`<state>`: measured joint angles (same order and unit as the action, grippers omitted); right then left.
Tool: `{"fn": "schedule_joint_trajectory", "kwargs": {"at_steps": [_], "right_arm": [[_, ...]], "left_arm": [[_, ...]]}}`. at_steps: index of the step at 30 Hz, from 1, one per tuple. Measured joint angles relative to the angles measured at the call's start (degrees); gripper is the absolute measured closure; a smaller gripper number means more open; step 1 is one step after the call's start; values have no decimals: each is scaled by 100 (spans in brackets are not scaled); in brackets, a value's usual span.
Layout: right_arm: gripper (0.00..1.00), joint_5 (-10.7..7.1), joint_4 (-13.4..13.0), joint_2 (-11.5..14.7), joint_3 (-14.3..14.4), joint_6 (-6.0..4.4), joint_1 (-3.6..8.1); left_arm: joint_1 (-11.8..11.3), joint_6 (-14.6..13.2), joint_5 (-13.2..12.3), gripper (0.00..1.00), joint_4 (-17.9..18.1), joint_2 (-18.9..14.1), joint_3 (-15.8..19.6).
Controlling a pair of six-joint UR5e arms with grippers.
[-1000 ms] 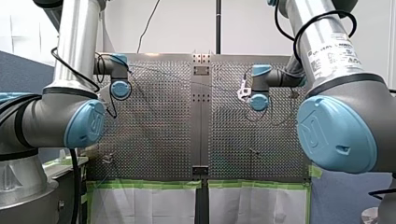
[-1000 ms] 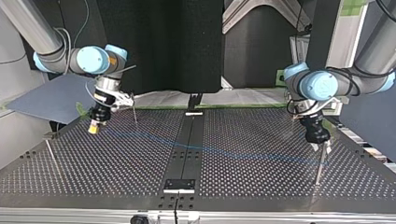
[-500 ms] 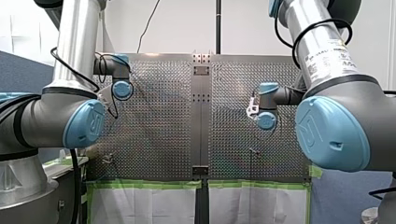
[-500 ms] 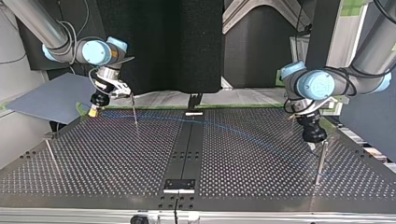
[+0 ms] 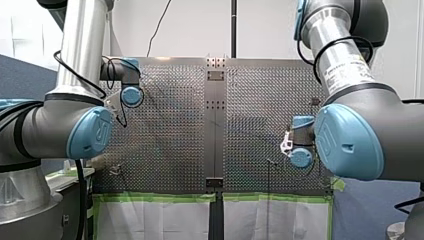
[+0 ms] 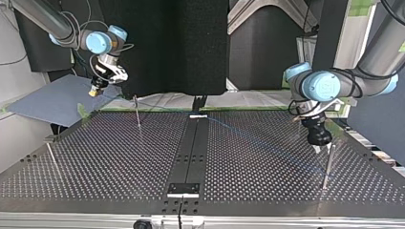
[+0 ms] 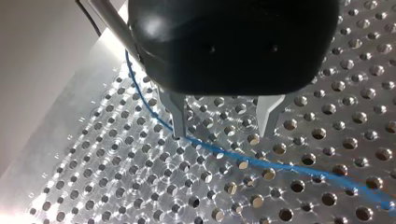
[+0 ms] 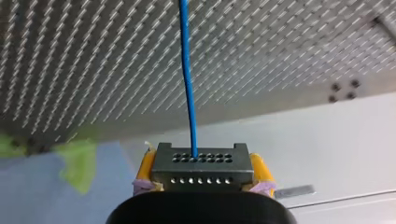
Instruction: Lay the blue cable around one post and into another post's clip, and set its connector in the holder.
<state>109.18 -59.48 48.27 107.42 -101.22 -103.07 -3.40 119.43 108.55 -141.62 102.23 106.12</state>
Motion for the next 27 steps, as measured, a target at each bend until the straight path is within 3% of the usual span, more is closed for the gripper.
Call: {"fn": "schedule_joint_trajectory", "kwargs": {"at_steps": [5,8,15,23,27], "right_arm": [[100,-180,-262,-241,261,46,261],[100,-216,-408,-295,408,124,360],[100,-342,-747,-320,747,248,379],[100,-734,-1167,-328,1166,446,366],[100,-966,-1380,-330,1399,413,366]], "left_arm": [[24,-30,37,26,0,0,2],[33,-50,44,26,-1,1,3],[58,-84,47,26,0,1,3],[87,-87,47,26,-7,1,3],[104,-87,48,26,-8,0,5]]}}
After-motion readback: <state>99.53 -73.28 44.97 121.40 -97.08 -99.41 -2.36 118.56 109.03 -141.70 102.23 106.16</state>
